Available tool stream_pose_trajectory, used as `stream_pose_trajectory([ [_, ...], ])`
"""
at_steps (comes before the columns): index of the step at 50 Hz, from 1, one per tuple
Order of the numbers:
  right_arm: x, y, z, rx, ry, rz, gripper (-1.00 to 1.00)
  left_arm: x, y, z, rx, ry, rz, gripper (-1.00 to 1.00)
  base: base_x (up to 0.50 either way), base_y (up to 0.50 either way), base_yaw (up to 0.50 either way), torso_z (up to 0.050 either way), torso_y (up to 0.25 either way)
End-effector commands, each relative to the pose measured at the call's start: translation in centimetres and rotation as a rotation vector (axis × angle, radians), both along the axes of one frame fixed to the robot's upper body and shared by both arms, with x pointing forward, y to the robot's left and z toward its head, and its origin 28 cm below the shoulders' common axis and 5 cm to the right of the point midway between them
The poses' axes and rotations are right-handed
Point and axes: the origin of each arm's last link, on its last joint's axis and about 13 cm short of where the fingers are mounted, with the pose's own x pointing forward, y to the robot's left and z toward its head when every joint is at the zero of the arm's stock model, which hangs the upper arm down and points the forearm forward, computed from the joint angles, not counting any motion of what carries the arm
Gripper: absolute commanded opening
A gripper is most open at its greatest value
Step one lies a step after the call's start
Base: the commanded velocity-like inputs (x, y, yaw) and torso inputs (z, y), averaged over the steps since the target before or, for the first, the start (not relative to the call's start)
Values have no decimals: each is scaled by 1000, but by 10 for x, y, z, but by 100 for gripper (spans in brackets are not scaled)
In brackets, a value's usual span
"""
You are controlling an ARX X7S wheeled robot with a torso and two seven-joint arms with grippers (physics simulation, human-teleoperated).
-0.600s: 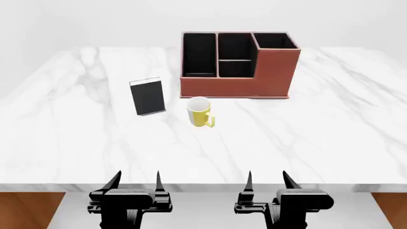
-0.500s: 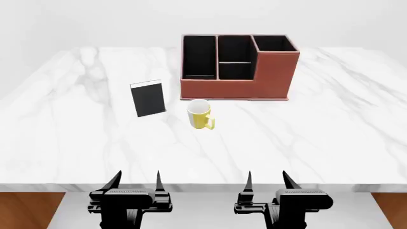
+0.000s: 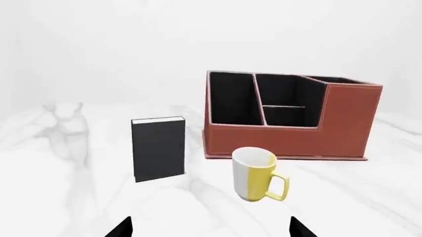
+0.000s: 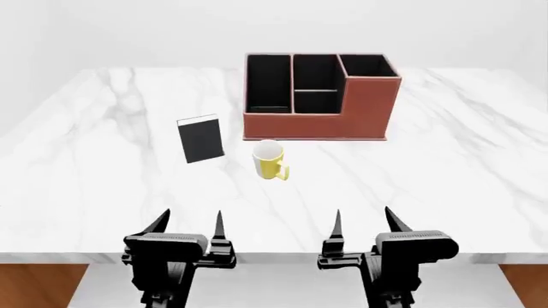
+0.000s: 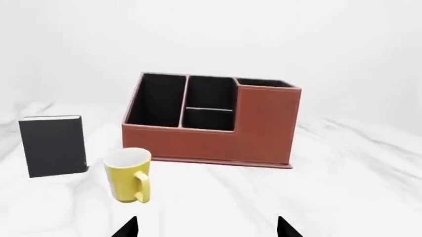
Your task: Pick up the yellow and white mug and place it to the right of the caddy.
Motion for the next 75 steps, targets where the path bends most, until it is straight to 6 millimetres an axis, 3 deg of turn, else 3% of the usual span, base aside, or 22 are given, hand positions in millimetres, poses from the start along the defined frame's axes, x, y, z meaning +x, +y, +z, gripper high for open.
stream_pose_trajectory([
  [1, 13, -4, 66, -78, -91, 15, 100, 25, -9, 53, -28, -89, -23, 100, 0, 0, 0, 50, 0],
  [8, 24, -7, 96, -103, -131, 27, 100, 40, -7, 84, -70, -145, 13, 100, 0, 0, 0, 50, 0],
  [14, 27, -5, 112, -109, -164, 32, 100, 42, -4, 97, -83, -190, 26, 100, 0, 0, 0, 50, 0],
  [33, 24, -1, 111, -124, -168, 43, 100, 33, -2, 99, -89, -198, 12, 100, 0, 0, 0, 50, 0],
  [52, 24, 2, 112, -121, -162, 73, 100, 33, 3, 104, -85, -217, 35, 100, 233, -459, 0, 0, 0],
  [75, 24, 3, 110, -136, -152, 80, 100, 33, 5, 106, -87, -227, 52, 100, 500, -16, 0, 0, 0],
])
